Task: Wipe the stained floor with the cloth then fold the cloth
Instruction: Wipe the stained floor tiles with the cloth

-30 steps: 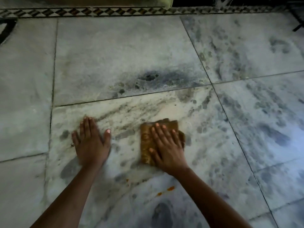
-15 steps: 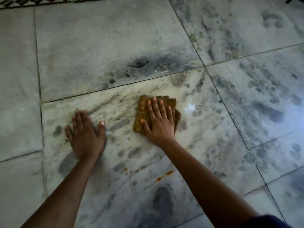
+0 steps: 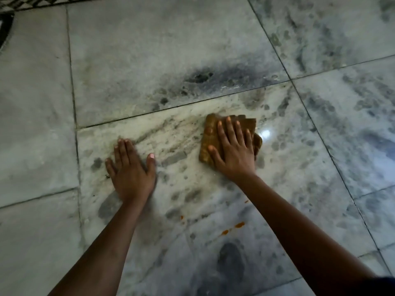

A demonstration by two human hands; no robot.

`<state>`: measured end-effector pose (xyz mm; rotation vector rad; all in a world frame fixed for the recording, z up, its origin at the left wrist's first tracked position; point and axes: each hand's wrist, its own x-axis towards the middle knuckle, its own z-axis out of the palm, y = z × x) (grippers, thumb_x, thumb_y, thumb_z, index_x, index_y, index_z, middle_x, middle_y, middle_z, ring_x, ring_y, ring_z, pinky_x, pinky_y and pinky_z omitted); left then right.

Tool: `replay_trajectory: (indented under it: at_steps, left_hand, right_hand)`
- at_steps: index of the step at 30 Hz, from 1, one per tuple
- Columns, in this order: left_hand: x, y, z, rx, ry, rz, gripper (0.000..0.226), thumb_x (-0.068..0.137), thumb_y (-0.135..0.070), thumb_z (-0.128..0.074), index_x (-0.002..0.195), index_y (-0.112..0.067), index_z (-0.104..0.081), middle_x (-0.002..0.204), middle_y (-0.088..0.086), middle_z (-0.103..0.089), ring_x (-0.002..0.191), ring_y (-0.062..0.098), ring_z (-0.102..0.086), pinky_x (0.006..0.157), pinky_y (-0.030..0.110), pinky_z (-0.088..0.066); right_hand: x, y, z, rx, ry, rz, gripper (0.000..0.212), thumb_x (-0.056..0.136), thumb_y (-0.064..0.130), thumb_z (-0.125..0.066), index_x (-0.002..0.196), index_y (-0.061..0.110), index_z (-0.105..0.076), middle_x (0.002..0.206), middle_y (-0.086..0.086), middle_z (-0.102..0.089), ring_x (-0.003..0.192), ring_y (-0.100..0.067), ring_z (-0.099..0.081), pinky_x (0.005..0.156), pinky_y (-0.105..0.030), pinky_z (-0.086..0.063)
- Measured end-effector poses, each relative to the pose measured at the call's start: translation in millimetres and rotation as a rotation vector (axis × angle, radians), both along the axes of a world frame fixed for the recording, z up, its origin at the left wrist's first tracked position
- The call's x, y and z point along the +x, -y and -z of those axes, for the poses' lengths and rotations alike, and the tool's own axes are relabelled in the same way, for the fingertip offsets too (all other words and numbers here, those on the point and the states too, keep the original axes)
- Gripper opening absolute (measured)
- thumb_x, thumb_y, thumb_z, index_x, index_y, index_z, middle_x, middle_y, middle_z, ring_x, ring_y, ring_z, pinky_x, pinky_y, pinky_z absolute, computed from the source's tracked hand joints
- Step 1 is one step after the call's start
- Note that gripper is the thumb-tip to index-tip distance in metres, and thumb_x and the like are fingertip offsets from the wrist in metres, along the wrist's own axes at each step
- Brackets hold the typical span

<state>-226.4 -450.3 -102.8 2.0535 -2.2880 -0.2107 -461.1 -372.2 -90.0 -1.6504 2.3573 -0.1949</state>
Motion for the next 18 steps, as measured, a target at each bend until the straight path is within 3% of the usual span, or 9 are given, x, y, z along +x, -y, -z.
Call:
replay_trajectory:
  at_steps: [2, 5, 9, 11, 15, 18]
  left_hand:
    - [1, 0, 1, 0.006, 0.008, 0.009, 0.075, 0.09, -0.053, -0.021, 0.149, -0.007, -0.012, 0.157, 0.011, -0.012, 0.145, 0.024, -0.009, 0.116, 0.045, -0.001]
    - [1, 0, 4, 0.005, 0.02, 0.009, 0.075, 0.09, -0.054, -0.02, 0.149, -0.008, -0.011, 0.157, 0.01, -0.01, 0.145, 0.023, -0.008, 0.116, 0.045, 0.0]
    - [-1, 0, 4, 0.002, -0.006, 0.005, 0.076, 0.09, -0.054, -0.02, 0.149, -0.008, -0.01, 0.158, 0.01, -0.009, 0.145, 0.023, -0.006, 0.116, 0.044, 0.001]
    - [-1, -1, 3, -0.01, -0.015, 0.006, 0.076, 0.09, -0.054, -0.02, 0.149, -0.006, -0.011, 0.157, 0.012, -0.01, 0.145, 0.024, -0.007, 0.115, 0.044, 0.002]
    - [-1, 0, 3, -0.007, -0.016, 0.02, 0.077, 0.09, -0.054, -0.019, 0.149, -0.005, -0.01, 0.157, 0.015, -0.011, 0.145, 0.026, -0.006, 0.116, 0.042, 0.002]
    - [0, 0, 4, -0.012, -0.004, 0.024, 0.077, 0.091, -0.054, -0.018, 0.148, -0.004, -0.009, 0.156, 0.015, -0.011, 0.145, 0.027, -0.007, 0.116, 0.041, 0.002]
  right_hand:
    - [-4, -31, 0, -0.029, -0.006, -0.015, 0.073, 0.086, 0.065, -0.013, 0.149, 0.03, -0.001, 0.158, 0.001, 0.001, 0.145, -0.019, 0.004, 0.114, -0.036, 0.008]
    - [-40, -47, -1, -0.009, -0.034, 0.219, 0.078, 0.082, 0.066, -0.013, 0.149, 0.029, -0.006, 0.158, 0.0, -0.001, 0.145, -0.02, 0.001, 0.114, -0.039, 0.004]
    - [-66, 3, 1, 0.012, -0.03, 0.402, 0.076, 0.084, 0.061, -0.016, 0.15, 0.025, -0.005, 0.159, -0.005, 0.001, 0.145, -0.023, 0.004, 0.117, -0.045, 0.003]
    - [-55, 27, 1, 0.041, -0.024, 0.344, 0.076, 0.084, 0.06, -0.016, 0.15, 0.024, -0.004, 0.158, -0.007, 0.003, 0.145, -0.024, 0.005, 0.116, -0.045, 0.004]
    - [-19, 3, -1, 0.036, -0.012, 0.008, 0.075, 0.086, 0.063, -0.013, 0.149, 0.026, -0.002, 0.158, -0.005, 0.005, 0.145, -0.024, 0.007, 0.116, -0.042, 0.008]
    - [-10, -53, -2, -0.002, 0.008, 0.018, 0.071, 0.086, 0.064, -0.015, 0.148, 0.031, -0.002, 0.158, 0.0, 0.002, 0.145, -0.019, 0.003, 0.115, -0.035, 0.007]
